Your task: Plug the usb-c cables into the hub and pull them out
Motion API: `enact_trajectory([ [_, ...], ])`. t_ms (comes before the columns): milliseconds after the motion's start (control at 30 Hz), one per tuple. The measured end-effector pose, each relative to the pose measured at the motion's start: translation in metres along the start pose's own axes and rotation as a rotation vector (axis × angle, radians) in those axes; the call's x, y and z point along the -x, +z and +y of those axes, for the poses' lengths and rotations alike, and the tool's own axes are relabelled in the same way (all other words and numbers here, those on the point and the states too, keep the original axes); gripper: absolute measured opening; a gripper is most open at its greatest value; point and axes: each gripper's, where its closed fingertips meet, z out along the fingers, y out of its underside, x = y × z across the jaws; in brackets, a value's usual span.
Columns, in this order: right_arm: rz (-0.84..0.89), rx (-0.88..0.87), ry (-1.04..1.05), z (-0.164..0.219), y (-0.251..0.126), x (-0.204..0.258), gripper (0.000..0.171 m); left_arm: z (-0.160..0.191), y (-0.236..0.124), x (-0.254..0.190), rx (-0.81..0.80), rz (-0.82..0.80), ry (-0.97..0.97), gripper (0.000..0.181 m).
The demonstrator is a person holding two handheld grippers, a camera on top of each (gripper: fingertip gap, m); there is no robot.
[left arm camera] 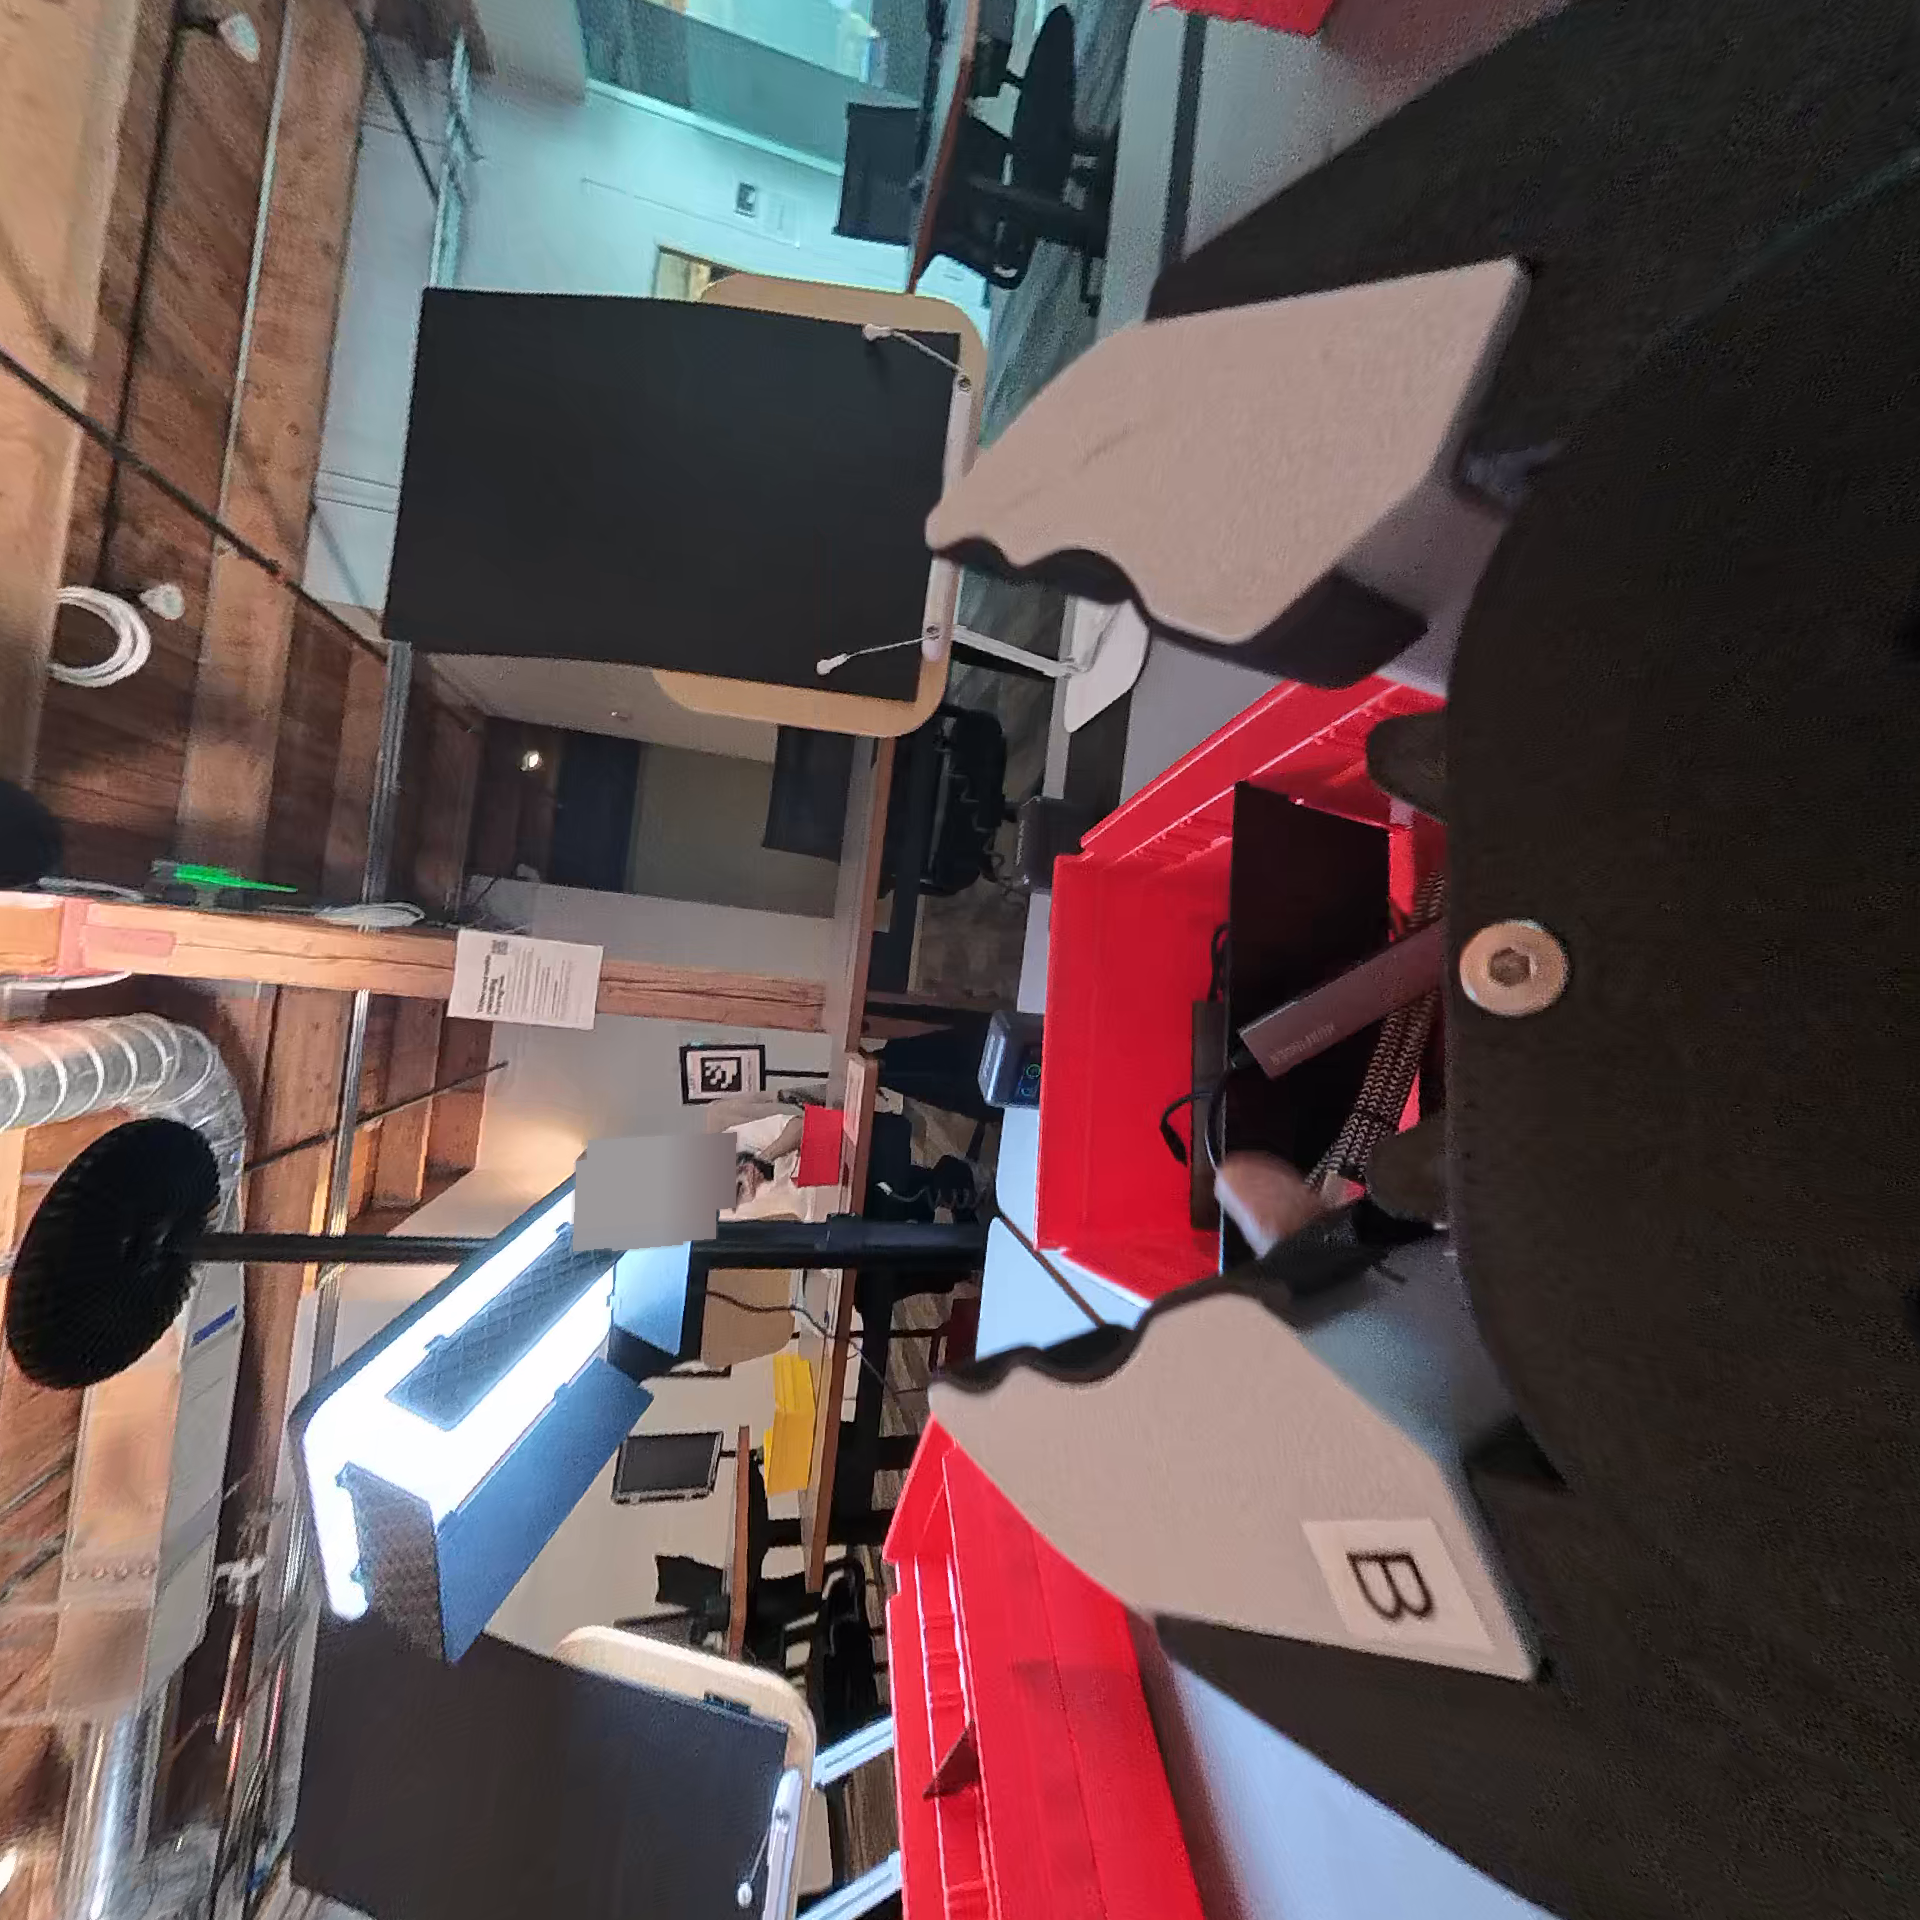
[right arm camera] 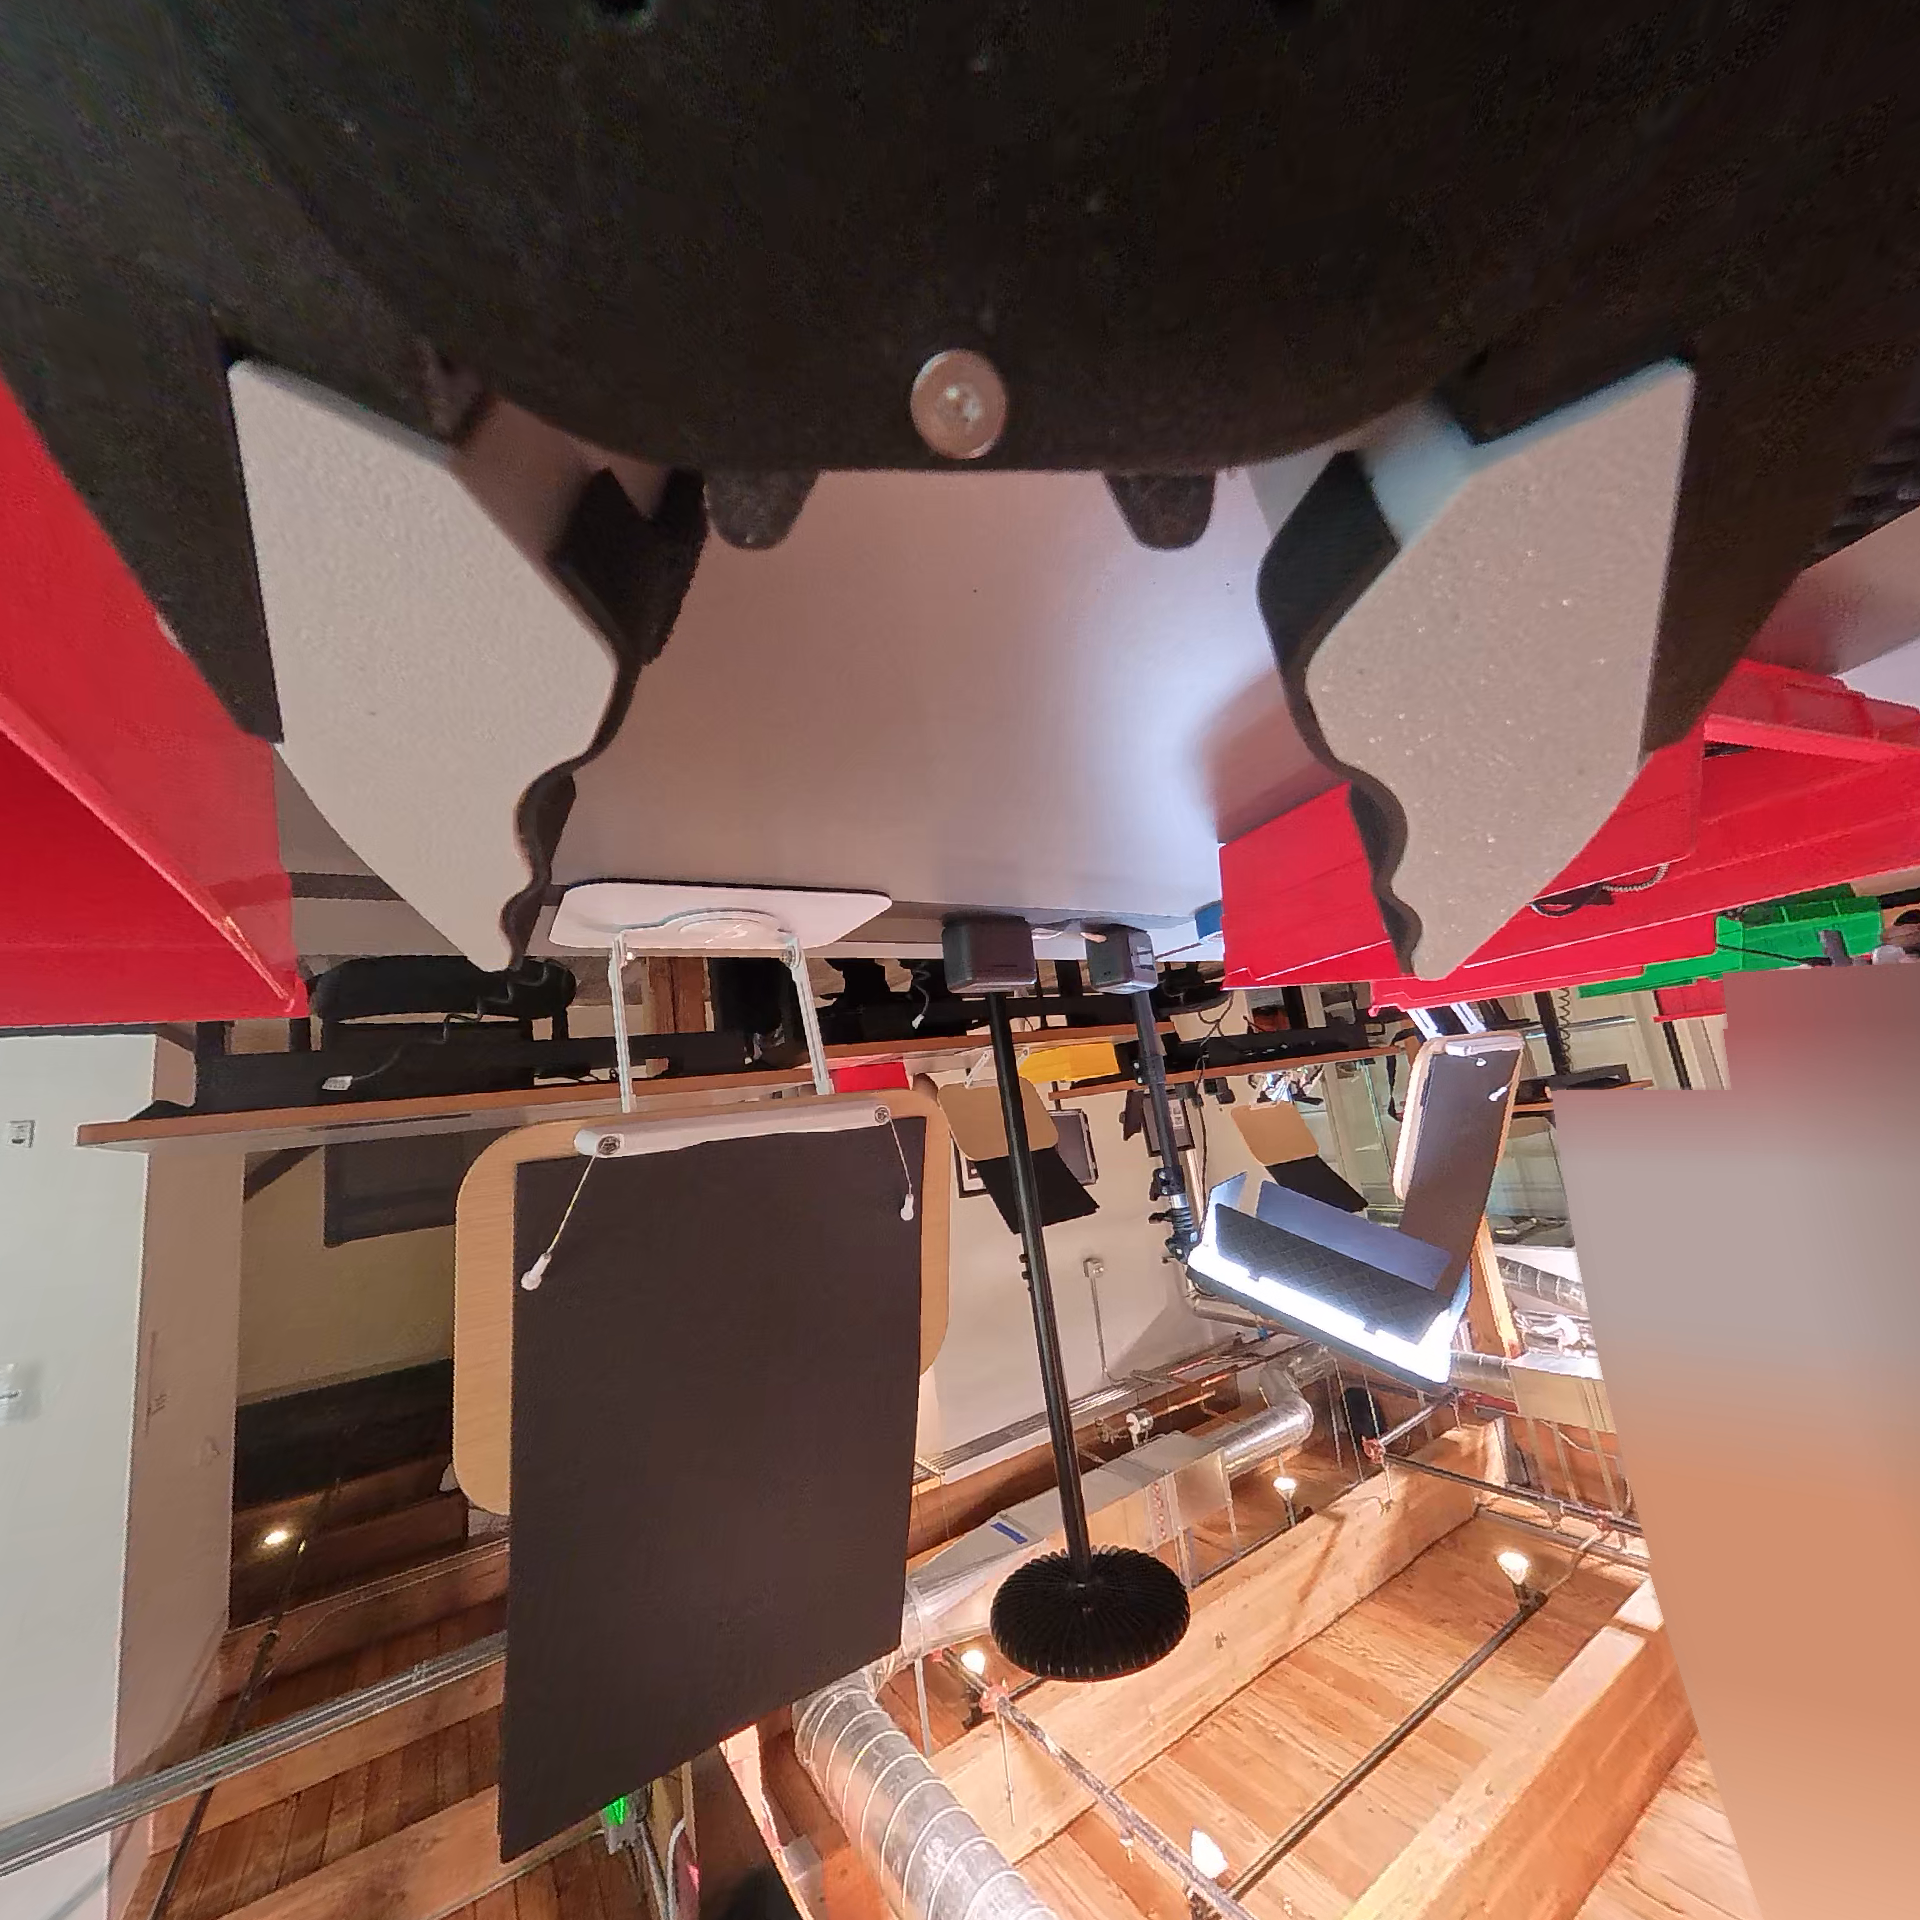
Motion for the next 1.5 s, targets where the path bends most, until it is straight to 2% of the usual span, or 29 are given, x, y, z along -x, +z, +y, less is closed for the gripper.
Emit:
enact_trajectory([
  [100, -0.001, -0.001, 0.001, 0.0, 0.0, 0.0, 0.145, 0.022, 0.003, -0.02, 0.12, 0.1, 0.002, 0.099],
  [233, -0.001, -0.003, 0.002, 0.0, 0.0, 0.0, 0.145, 0.074, 0.007, -0.034, 0.415, 0.157, -0.011, 0.098],
  [400, -0.003, -0.002, -0.024, 0.0, 0.0, 0.003, 0.145, 0.134, 0.013, -0.024, 0.706, 0.086, 0.012, 0.09],
  [600, -0.013, 0.008, -0.062, 0.001, 0.001, 0.008, 0.145, 0.17, 0.03, -0.011, 0.906, 0.058, 0.036, 0.075],
  [833, -0.013, 0.003, -0.025, 0.0, 0.001, 0.004, 0.145, 0.206, 0.032, -0.003, 1.086, 0.031, 0.06, 0.068],
  [933, -0.015, 0.003, -0.025, 0.001, 0.001, 0.005, 0.145, 0.215, 0.03, -0.001, 1.127, 0.024, 0.071, 0.061],
  [1033, -0.016, 0.005, -0.029, 0.001, 0.001, 0.005, 0.145, 0.214, 0.032, 0.003, 1.115, 0.012, 0.09, 0.035],
  [1067, -0.017, 0.005, -0.031, 0.001, 0.001, 0.005, 0.145, 0.214, 0.032, 0.002, 1.113, 0.016, 0.089, 0.032],
  [1233, -0.016, 0.003, -0.035, 0.001, 0.001, 0.006, 0.145, 0.201, 0.036, 0.003, 1.012, 0.003, 0.109, 0.025],
  [1267, -0.015, 0.003, -0.035, 0.001, 0.001, 0.005, 0.145, 0.197, 0.036, 0.002, 0.984, 0.009, 0.103, 0.016],
  [1500, -0.011, 0.002, -0.037, 0.001, 0.001, 0.005, 0.143, 0.161, 0.038, 0.005, 0.821, 0.016, 0.063, 0.012],
])
